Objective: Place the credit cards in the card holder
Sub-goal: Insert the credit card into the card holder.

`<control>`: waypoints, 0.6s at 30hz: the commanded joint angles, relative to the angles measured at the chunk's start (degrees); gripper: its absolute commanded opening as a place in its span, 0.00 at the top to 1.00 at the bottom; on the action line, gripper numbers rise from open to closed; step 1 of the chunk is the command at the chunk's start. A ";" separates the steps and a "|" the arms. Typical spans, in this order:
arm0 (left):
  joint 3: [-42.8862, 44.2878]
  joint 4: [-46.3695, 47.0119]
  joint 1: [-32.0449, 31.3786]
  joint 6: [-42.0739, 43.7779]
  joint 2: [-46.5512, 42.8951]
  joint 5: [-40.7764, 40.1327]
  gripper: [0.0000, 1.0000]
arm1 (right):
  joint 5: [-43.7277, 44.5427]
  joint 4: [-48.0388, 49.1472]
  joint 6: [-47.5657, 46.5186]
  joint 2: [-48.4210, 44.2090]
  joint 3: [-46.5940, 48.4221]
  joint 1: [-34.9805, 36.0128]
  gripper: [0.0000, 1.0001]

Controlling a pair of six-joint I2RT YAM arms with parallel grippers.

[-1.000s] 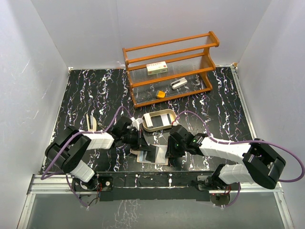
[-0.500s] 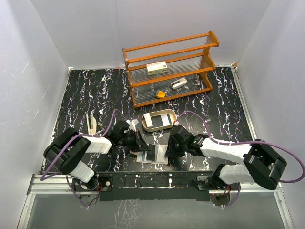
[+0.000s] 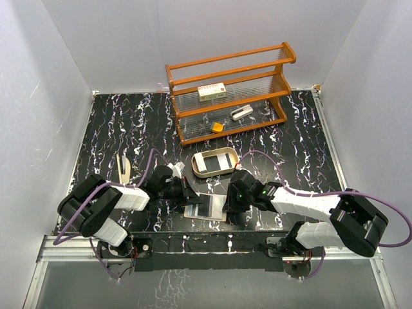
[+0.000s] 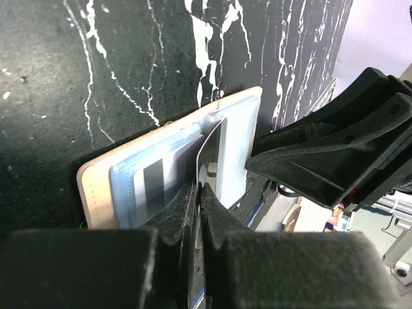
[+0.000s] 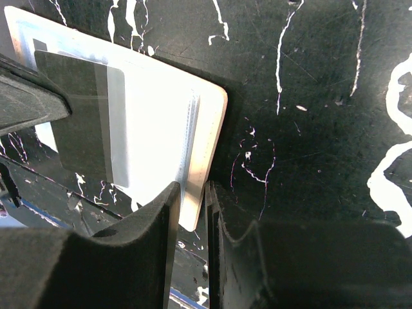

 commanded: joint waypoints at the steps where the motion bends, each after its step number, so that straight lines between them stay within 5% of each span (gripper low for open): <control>1: -1.45 2.44 -1.00 -1.01 1.22 -1.87 1.00 | 1.54 2.19 0.61 -0.71 -0.16 0.29 0.80; 10: -0.47 2.80 -2.68 -2.41 2.35 -3.11 0.99 | 1.08 4.16 0.80 0.45 0.27 0.24 0.80; 18: 2.43 -9.21 -2.80 0.80 -4.75 -6.57 0.61 | 3.00 0.24 -0.34 -0.67 2.93 0.22 0.73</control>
